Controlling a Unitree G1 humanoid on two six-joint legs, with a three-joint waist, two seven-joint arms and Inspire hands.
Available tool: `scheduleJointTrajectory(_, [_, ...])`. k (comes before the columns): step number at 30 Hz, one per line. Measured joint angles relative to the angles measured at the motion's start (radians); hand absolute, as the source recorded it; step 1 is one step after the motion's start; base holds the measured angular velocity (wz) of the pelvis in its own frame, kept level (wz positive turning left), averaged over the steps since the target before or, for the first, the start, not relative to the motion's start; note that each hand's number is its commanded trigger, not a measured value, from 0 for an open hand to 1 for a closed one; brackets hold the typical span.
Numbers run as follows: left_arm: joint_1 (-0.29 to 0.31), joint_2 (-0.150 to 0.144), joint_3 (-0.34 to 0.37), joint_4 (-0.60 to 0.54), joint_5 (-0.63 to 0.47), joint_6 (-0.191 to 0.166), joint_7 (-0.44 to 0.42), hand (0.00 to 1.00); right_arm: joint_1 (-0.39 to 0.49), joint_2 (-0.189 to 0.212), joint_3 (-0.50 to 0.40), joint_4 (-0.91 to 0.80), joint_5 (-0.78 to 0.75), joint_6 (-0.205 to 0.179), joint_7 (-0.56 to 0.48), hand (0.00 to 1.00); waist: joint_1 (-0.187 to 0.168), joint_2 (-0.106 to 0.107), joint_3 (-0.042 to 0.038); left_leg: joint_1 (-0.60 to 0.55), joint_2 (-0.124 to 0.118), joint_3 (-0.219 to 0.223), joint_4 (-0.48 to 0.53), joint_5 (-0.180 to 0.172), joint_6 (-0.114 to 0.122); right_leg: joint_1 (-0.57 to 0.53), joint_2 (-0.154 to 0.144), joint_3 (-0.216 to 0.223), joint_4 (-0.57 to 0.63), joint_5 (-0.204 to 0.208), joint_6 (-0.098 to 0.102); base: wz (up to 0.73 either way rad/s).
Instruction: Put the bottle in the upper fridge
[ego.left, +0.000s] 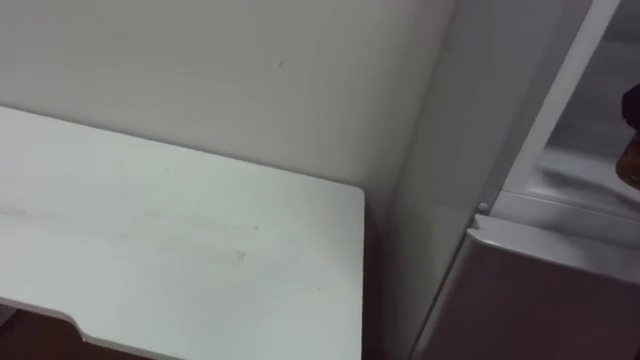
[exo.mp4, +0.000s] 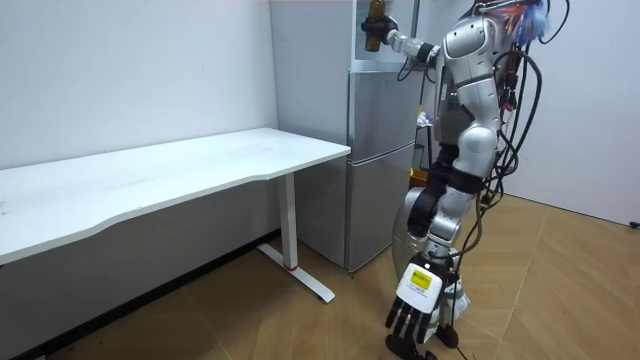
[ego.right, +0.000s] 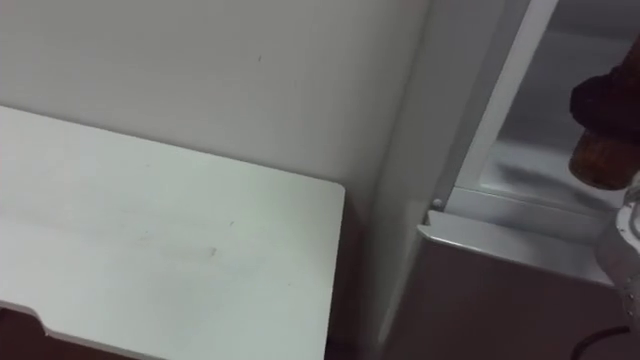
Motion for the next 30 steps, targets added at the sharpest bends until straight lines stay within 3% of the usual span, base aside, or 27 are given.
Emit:
scheduleJointTrajectory(15, [0.007, 0.002, -0.002, -0.037, -0.003, 0.03, 0.006, 0.0, -0.02, -0.001, 0.033, 0.113, 0.17, -0.007, -0.035, 1.0, 0.058, 0.022, 0.0101, -0.015, -0.001, -0.018, 0.024, -0.003, -0.001, 0.006, -0.001, -0.028, 0.0, 0.0, 0.0, 0.03])
scheduleJointTrajectory(17, [0.01, 0.003, -0.004, -0.037, -0.008, 0.036, 0.007, 0.0, -0.028, -0.002, 0.034, 0.128, 0.165, -0.014, -0.029, 0.39, 0.059, 0.03, 0.0142, -0.025, -0.001, -0.026, 0.035, -0.004, -0.002, 0.005, 0.0, -0.027, 0.0, 0.0, 0.0, 0.11])
scheduleJointTrajectory(18, [0.011, 0.003, -0.004, -0.037, -0.008, 0.036, 0.007, 0.0, -0.03, -0.002, 0.034, 0.131, 0.166, -0.016, -0.025, 0.0, 0.061, 0.032, 0.0134, -0.03, -0.001, -0.028, 0.039, -0.004, -0.002, 0.003, 0.0, -0.028, -0.001, 0.0, 0.0, 0.12])
scheduleJointTrajectory(22, [0.01, 0.002, -0.004, -0.04, -0.009, 0.037, 0.005, 0.0, -0.035, -0.002, 0.034, 0.162, 0.184, -0.036, -0.011, 0.0, 0.078, 0.045, 0.0081, -0.044, 0.0, -0.037, 0.06, -0.01, -0.005, 0.0, 0.002, -0.028, 0.0, 0.0, 0.0, 0.04])
scheduleJointTrajectory(30, [0.01, 0.003, -0.004, -0.04, -0.009, 0.049, -0.004, 0.0, -0.035, -0.001, 0.044, 0.168, 0.23, -0.039, 0.057, 0.0, 0.083, 0.047, 0.0082, -0.052, 0.001, -0.039, 0.063, -0.001, -0.014, -0.007, -0.001, -0.027, -0.002, 0.001, -0.003, 0.0])
